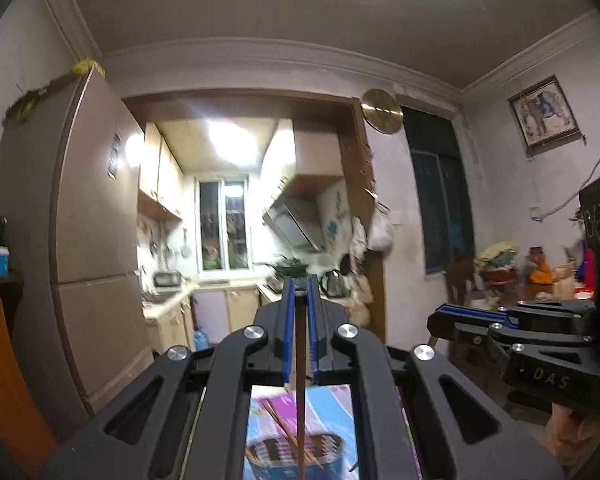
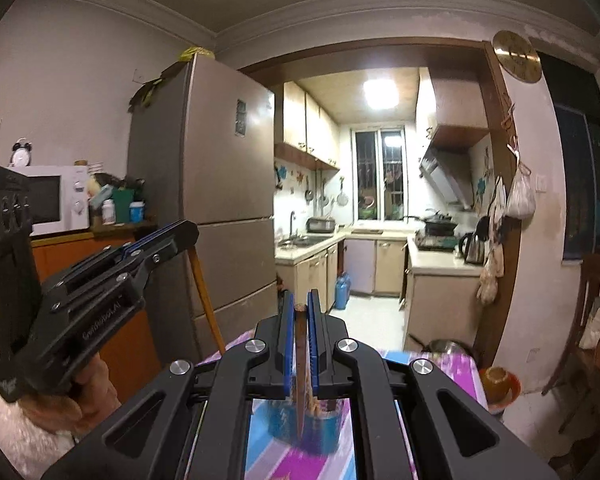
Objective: Organize utensils
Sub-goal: 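Carry both held chopsticks upright over the teal utensil holder, then lower the chopsticks into the holder, opening the right tool then the left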
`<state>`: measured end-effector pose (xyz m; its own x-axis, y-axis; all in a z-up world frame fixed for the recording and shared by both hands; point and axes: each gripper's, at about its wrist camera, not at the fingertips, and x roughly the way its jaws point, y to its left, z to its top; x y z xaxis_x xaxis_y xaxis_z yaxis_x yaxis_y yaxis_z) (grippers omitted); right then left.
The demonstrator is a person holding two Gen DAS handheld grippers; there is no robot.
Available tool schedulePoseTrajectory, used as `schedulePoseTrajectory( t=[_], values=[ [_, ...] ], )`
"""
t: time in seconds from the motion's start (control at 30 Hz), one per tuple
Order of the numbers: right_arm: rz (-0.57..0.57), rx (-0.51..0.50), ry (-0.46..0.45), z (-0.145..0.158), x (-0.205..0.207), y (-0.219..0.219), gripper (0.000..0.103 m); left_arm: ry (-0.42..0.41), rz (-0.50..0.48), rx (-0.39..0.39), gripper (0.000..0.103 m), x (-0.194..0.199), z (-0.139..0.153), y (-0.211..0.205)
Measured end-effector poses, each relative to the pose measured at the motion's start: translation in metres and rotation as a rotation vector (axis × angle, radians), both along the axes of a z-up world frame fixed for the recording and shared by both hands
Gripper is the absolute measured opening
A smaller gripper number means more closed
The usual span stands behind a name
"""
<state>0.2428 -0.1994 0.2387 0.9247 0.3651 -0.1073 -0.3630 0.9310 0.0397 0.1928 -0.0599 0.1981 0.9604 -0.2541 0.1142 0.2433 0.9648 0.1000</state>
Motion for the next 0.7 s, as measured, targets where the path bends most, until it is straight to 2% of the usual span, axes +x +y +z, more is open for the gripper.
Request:
schedulePoseTrajectory(
  t=[0.13,0.3,0.5,0.7],
  values=[
    [-0.043,-0.012,0.010,-0.003,0.044,0.011,0.008,-0.009,0.037,-0.001,0.005,0.033,-0.002,0.003],
    [-0.099,-0.023,0.052,-0.024,0.096,0.019,0.008,0.031,0.043,-0.027,0.005,0.072,-0.018,0.008],
    [-0.110,-0.017,0.159,-0.064,0.138,0.027,0.008,0.138,0.051,-0.026,0.005,0.115,-0.059,0.013],
    [-0.098,-0.043,0.253,-0.098,0.155,0.038,0.008,0.252,0.058,-0.010,0.005,0.133,-0.102,0.023]
  ],
)
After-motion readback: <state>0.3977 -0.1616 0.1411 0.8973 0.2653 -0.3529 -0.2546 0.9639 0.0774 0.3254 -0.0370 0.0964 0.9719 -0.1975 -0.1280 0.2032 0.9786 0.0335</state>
